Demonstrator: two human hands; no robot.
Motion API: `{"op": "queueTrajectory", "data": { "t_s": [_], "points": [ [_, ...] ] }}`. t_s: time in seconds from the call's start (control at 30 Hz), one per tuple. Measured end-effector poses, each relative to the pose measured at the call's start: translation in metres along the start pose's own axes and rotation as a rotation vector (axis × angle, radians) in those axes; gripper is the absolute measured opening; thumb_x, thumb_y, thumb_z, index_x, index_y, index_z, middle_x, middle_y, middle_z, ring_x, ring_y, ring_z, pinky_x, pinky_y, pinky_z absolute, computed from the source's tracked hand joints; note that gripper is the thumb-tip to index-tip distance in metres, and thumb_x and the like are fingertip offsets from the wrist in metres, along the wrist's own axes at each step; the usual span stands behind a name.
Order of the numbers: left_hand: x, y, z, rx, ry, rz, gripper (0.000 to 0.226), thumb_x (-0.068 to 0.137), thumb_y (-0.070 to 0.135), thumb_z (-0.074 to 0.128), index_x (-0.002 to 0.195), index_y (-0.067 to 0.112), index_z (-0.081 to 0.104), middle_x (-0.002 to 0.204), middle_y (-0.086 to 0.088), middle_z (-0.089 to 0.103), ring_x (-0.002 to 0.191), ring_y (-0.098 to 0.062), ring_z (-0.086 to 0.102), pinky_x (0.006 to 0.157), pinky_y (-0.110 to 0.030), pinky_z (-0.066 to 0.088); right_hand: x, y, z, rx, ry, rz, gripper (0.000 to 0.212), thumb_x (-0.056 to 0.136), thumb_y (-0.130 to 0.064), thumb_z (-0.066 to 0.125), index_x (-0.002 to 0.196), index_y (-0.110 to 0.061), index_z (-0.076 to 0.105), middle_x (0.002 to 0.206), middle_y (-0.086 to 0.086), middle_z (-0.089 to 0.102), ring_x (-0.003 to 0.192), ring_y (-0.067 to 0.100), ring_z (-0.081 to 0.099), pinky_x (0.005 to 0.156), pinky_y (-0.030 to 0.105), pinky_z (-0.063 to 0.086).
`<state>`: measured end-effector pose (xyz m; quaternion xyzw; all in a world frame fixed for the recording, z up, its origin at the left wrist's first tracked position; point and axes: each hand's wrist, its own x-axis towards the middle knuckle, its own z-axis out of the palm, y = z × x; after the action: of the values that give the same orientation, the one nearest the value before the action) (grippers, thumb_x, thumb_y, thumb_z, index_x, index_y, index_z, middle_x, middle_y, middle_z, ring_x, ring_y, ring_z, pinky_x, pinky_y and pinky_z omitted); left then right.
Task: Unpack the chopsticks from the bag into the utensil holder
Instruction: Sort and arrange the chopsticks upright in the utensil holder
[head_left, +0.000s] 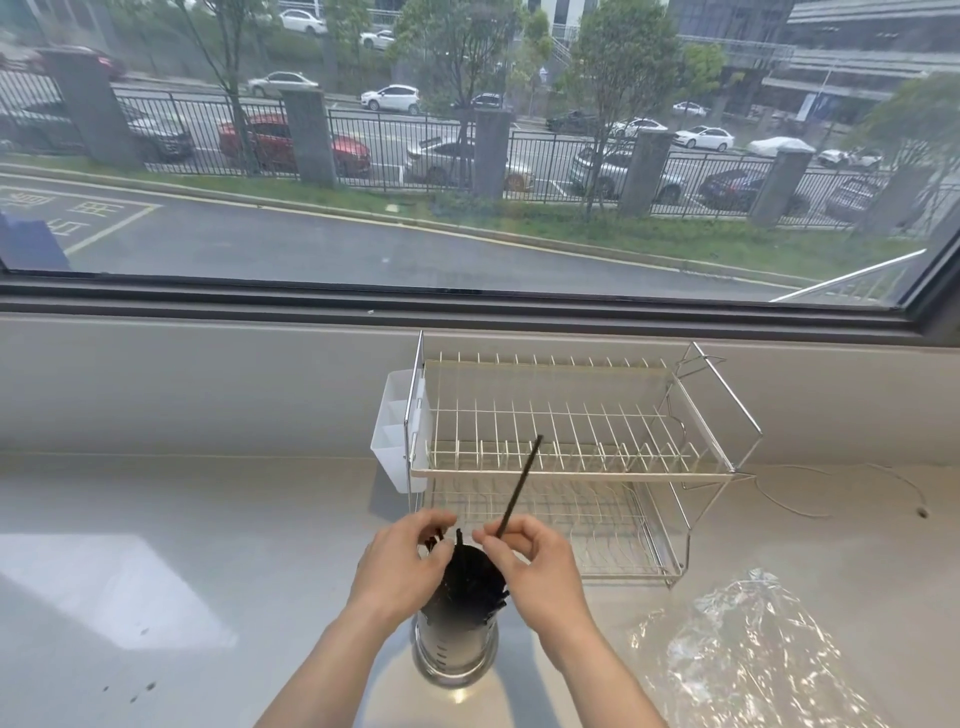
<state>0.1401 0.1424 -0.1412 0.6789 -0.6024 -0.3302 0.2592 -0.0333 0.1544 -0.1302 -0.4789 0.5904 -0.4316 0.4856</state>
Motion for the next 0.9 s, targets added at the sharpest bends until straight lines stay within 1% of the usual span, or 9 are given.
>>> {"op": "queueTrajectory", "data": {
  "t_s": [0.13,0.2,0.27,0.33,0.5,0.67,0.73,0.8,0.9],
  "points": [
    [0.0,-0.004,0.001,0.058,-0.003,-0.009,0.033,0.092,0.021,0.065,0.12,0.038,0.068,0.111,0.02,0.071,0.106,-0.004,0.065,0.099,-0.03,0.052,0.005,0.004,0.002,-0.034,-0.026,0.007,0.013,0.084,-0.009,0.077,0.085,-0.022,0.078,0.092,-0.012,0.08,0.094,-0.002,0.072,0.086,0.02,0.053],
    [0.0,-0.004,0.004,0.08,0.016,-0.011,0.03,0.092,0.022,0.067,0.115,0.039,0.069,0.107,0.019,0.071,0.104,-0.006,0.066,0.097,-0.032,0.052,0.004,0.01,0.005,-0.096,-0.039,0.06,0.017,0.08,-0.008,0.079,0.079,-0.024,0.08,0.093,-0.011,0.078,0.094,0.001,0.07,0.079,0.013,0.053],
    [-0.001,-0.003,0.005,0.077,0.033,-0.001,0.026,0.092,0.023,0.068,0.112,0.039,0.068,0.104,0.019,0.072,0.103,-0.006,0.066,0.094,-0.032,0.053,0.003,0.016,0.008,-0.152,-0.027,0.081,0.017,0.077,-0.012,0.081,0.08,-0.028,0.081,0.098,-0.014,0.075,0.095,0.0,0.069,0.07,0.005,0.049],
    [-0.001,-0.002,0.004,0.065,0.044,0.006,0.022,0.092,0.023,0.068,0.107,0.039,0.066,0.099,0.019,0.073,0.1,-0.005,0.066,0.092,-0.033,0.054,0.006,0.016,0.006,-0.227,-0.013,0.054,0.019,0.077,-0.021,0.082,0.089,-0.034,0.078,0.102,-0.019,0.074,0.098,-0.008,0.064,0.07,0.001,0.045],
    [0.001,-0.001,0.001,0.034,0.101,0.009,0.018,0.089,0.024,0.072,0.093,0.038,0.06,0.086,0.019,0.073,0.088,0.0,0.068,0.084,-0.035,0.056,0.012,0.009,0.002,-0.331,0.02,-0.06,0.019,0.086,-0.033,0.075,0.105,-0.035,0.072,0.105,-0.02,0.072,0.104,-0.005,0.062,0.093,0.02,0.046],
    [0.001,0.003,-0.002,-0.003,0.174,0.021,0.016,0.086,0.032,0.073,0.085,0.039,0.059,0.081,0.024,0.073,0.084,0.007,0.066,0.079,-0.031,0.055,0.007,0.013,0.002,-0.556,-0.116,-0.105,0.025,0.101,-0.048,0.046,0.103,-0.035,0.067,0.11,-0.011,0.069,0.11,0.012,0.062,0.1,0.037,0.049],
    [0.001,0.005,-0.006,-0.031,0.194,0.018,0.015,0.086,0.033,0.074,0.083,0.039,0.061,0.081,0.027,0.072,0.086,0.009,0.066,0.078,-0.029,0.054,0.006,0.017,0.0,-0.71,-0.205,-0.076,0.035,0.098,-0.052,0.047,0.122,-0.035,0.065,0.125,-0.004,0.064,0.124,0.018,0.056,0.108,0.037,0.044],
    [0.003,0.007,-0.009,-0.069,0.206,0.021,0.013,0.085,0.033,0.075,0.082,0.038,0.063,0.083,0.032,0.07,0.086,0.012,0.065,0.075,-0.027,0.051,0.006,0.018,-0.004,-0.725,-0.249,-0.034,0.061,0.092,-0.059,0.054,0.146,-0.031,0.05,0.143,-0.006,0.053,0.138,0.016,0.045,0.115,0.035,0.036],
    [0.004,0.011,-0.013,-0.128,0.228,0.037,0.013,0.083,0.031,0.077,0.08,0.036,0.065,0.085,0.035,0.069,0.084,0.013,0.064,0.072,-0.025,0.05,0.004,0.011,-0.008,-0.55,-0.118,-0.062,0.062,0.088,-0.063,0.059,0.141,-0.032,0.054,0.136,-0.012,0.059,0.126,0.007,0.054,0.11,0.034,0.042]
  ]
}}
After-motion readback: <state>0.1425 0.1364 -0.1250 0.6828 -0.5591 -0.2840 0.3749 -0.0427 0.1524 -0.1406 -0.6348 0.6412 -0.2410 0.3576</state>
